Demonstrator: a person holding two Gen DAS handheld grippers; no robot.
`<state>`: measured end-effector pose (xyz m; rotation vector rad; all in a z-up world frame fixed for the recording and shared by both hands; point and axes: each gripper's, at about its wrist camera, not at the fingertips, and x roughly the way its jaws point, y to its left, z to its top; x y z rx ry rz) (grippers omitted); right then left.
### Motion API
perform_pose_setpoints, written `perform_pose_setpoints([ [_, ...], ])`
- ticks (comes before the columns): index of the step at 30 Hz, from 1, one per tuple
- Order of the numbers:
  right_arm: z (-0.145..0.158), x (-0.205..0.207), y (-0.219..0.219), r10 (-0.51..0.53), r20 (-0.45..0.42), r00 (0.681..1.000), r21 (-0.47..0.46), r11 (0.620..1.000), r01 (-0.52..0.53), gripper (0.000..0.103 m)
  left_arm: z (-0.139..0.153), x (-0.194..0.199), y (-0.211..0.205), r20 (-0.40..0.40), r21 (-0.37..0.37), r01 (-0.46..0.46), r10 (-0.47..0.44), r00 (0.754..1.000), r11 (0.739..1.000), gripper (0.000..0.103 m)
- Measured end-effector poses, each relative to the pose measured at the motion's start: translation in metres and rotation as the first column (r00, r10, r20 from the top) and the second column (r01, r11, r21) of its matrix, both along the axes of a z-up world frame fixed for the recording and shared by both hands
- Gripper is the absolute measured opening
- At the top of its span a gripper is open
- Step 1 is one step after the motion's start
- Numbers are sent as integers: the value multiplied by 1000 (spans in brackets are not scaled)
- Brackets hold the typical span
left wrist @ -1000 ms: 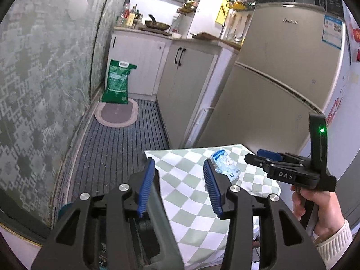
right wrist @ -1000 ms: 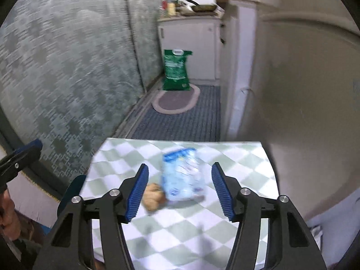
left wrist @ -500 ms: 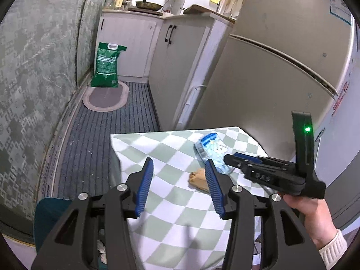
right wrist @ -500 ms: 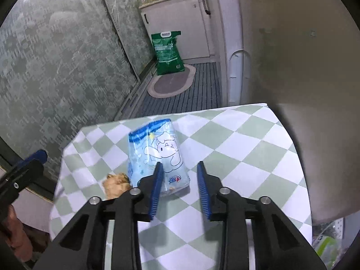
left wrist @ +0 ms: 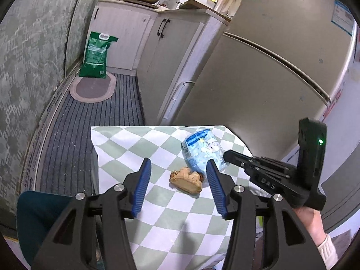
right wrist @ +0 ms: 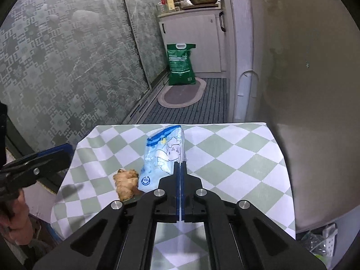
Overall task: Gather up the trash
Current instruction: 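Close the right tool on the blue-and-white snack bag, then lift the blue-and-white bag and carry it over the teal bin with the right tool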
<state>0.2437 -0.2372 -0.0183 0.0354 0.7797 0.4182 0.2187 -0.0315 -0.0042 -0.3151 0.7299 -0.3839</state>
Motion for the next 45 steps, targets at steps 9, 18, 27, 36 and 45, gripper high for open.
perform_pose_setpoints([
  [9,12,-11,1,35,54,998,-23,999,-34,0,-1,6,-1,-21,-59,10,-11,1000,998,54],
  [18,24,-22,-4,64,84,994,-15,998,-63,0,-9,10,-7,-56,-124,28,-36,998,992,54],
  [27,46,-37,-8,74,125,989,0,997,-74,0,-13,11,-24,-62,-56,52,-56,997,997,57],
  [36,63,-49,-2,112,159,981,25,993,-117,0,-24,17,-4,-117,-353,79,-127,985,932,58],
  [45,77,-57,11,157,175,972,88,981,-174,0,-39,20,13,-123,-672,72,-208,970,737,54],
])
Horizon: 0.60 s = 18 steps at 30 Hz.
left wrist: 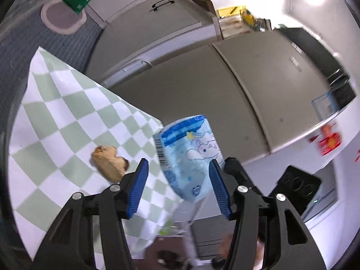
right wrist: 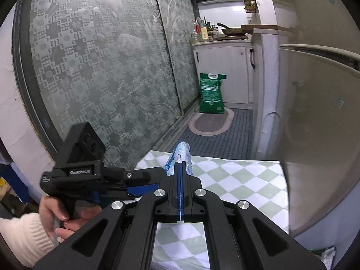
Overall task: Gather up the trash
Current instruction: 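Lift the blue-and-white bag and carry it over the teal bin with the right tool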
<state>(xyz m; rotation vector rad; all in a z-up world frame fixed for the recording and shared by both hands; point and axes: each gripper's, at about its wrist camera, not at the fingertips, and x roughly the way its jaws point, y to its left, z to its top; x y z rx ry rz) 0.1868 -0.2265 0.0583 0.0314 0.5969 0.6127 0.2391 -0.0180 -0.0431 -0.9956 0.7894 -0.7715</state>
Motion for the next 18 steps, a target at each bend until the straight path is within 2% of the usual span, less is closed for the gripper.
perform_pose_setpoints([
  [2,1,0,1,4,-3,1000,15,1000,-4,0,1,-3,2,-1,-32,1,-1,1000,999,44],
  [9,-1,0,10,11,-9,1000,0,1000,-11,0,7,-10,11,11,14,-36,36,999,999,19],
  [12,-3,0,17,13,-15,1000,-16,1000,-14,0,15,-12,18,32,71,-59,57,998,996,12],
  [18,-3,1,36,26,-20,999,-30,999,-26,0,24,-18,35,63,129,-97,89,994,987,7],
])
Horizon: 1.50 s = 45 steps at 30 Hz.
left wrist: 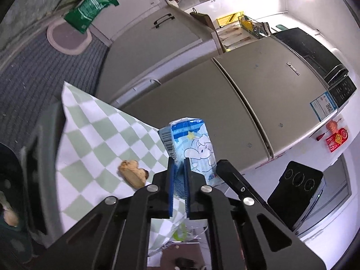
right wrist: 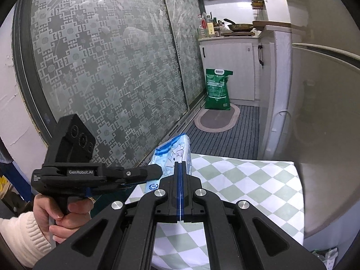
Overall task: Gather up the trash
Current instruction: 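Lift the blue-and-white bag and carry it over the teal bin with the right tool, then open the right tool to drop the blue-and-white bag into the bin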
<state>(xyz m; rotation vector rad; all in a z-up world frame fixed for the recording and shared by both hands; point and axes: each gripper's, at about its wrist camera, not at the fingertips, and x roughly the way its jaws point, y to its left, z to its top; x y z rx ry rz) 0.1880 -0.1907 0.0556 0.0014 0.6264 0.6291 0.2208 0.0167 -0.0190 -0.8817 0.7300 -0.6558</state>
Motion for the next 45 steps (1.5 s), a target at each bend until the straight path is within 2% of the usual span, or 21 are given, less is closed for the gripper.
perform_pose_setpoints([
  [9,-3,3,42,41,-20,999,-10,999,-42,0,11,-14,44,21,63,-62,61,998,996,6],
  [17,-7,3,92,100,-41,994,-18,995,-101,0,15,-34,92,25,138,-125,123,992,983,6],
  [23,-16,6,128,125,-87,988,-24,992,-127,0,13,-47,121,23,219,-160,159,987,963,6],
  [27,-26,7,149,138,-121,983,-35,989,-144,0,5,-52,137,-2,286,-171,179,984,943,6],
  [33,-47,8,182,150,-176,973,-73,984,-165,0,-6,-53,158,-46,346,-181,209,977,921,6],
  [45,-92,10,221,129,-307,943,-134,975,-177,0,-35,-56,169,-110,494,-130,210,972,860,6],
])
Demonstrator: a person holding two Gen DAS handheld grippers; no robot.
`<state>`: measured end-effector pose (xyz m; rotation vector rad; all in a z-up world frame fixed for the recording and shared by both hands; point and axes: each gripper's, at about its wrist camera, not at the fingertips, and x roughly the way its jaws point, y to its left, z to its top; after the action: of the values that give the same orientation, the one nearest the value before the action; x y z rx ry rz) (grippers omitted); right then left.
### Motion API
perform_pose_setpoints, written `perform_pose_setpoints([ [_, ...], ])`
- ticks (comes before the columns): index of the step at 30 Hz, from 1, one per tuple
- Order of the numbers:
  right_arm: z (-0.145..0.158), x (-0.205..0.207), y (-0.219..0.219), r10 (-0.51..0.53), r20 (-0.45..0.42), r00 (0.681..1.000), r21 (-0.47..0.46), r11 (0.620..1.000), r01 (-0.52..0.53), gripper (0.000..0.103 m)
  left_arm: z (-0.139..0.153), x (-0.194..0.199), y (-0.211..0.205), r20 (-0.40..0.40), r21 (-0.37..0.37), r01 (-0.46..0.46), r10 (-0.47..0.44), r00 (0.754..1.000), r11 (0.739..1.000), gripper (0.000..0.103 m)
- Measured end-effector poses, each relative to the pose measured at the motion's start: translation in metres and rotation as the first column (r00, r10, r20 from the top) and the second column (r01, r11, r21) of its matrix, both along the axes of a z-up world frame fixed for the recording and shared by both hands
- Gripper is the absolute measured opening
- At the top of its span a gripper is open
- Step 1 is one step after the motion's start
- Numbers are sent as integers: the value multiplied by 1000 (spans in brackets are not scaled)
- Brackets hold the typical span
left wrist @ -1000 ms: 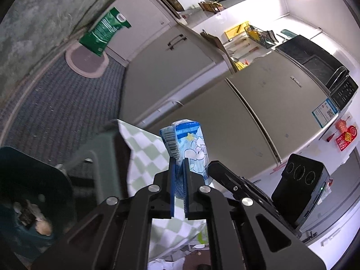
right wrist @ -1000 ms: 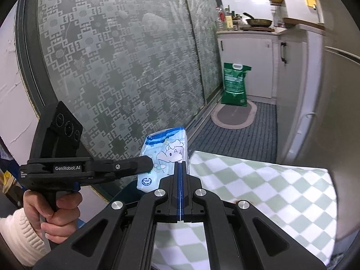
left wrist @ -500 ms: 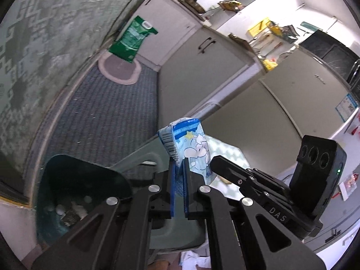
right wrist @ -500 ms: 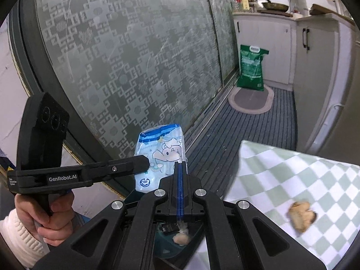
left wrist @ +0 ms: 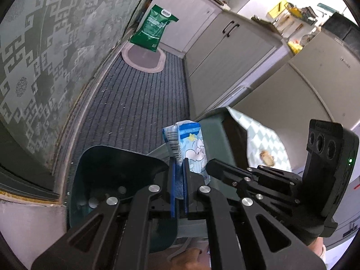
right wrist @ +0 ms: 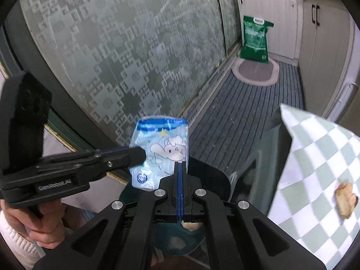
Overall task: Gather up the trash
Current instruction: 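Open the right tool to drop the blue-and-white bag into the bin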
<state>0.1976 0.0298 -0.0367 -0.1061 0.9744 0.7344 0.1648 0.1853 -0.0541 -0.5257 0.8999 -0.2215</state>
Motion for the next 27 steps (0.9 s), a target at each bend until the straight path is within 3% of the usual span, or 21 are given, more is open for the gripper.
perform_pose_setpoints([
  [6,-13,2,10,-6,-17,1000,-61,998,4,0,-18,2,0,-62,101,10,-4,998,995,6],
  [15,-20,8,6,-16,-85,996,-40,999,13,0,-67,10,-1,-201,226,61,-15,980,972,7],
  [16,-18,9,5,-19,-83,996,-40,999,15,2,-72,11,-1,-216,236,69,-17,976,969,7],
  [17,-16,9,4,-22,-81,997,-35,999,19,13,-78,12,-2,-235,244,81,-22,972,966,7],
  [18,-14,9,2,-27,-75,997,-28,999,25,31,-83,12,-3,-247,250,87,-24,969,964,7],
  [20,-9,9,-1,-33,-59,998,-15,999,32,43,-94,13,-4,-281,272,105,-26,959,956,8],
  [23,-3,7,-3,-35,-37,999,-18,999,34,44,-106,15,-3,-321,289,114,-16,947,951,13],
  [24,-1,7,-3,-37,-33,999,-20,999,36,47,-108,15,-2,-328,299,111,-7,944,948,23],
  [27,6,6,-9,-44,-9,999,-15,999,44,50,-106,16,1,-318,321,100,8,948,942,32],
])
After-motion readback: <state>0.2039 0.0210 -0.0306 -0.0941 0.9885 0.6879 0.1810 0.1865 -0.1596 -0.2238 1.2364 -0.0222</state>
